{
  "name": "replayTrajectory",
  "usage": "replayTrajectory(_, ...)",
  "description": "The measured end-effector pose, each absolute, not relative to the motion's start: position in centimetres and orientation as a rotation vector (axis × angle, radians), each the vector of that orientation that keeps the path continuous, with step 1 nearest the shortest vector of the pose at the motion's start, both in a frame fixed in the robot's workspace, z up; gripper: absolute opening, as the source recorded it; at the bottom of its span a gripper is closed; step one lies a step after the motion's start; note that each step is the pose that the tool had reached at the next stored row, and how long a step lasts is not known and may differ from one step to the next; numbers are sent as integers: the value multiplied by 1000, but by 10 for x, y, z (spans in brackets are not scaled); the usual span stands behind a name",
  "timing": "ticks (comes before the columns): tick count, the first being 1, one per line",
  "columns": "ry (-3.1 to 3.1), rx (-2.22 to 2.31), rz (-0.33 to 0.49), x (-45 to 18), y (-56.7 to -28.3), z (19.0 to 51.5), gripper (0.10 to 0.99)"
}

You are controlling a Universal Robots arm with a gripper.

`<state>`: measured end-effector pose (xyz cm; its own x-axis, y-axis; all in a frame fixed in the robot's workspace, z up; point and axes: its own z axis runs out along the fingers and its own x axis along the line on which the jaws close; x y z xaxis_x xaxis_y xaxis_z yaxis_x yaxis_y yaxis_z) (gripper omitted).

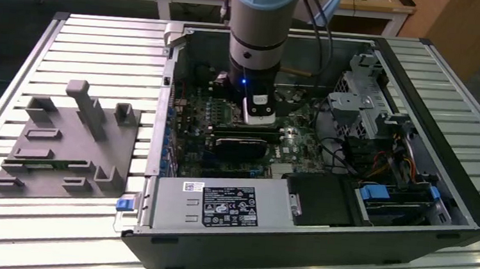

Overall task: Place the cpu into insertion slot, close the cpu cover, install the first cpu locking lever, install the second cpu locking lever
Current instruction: 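Install the second cpu locking lever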

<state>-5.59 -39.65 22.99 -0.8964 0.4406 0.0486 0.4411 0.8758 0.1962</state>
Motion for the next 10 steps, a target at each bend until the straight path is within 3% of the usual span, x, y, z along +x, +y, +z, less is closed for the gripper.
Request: replayTrajectory(10, -3039, -714, -318, -73, -396, 214, 106)
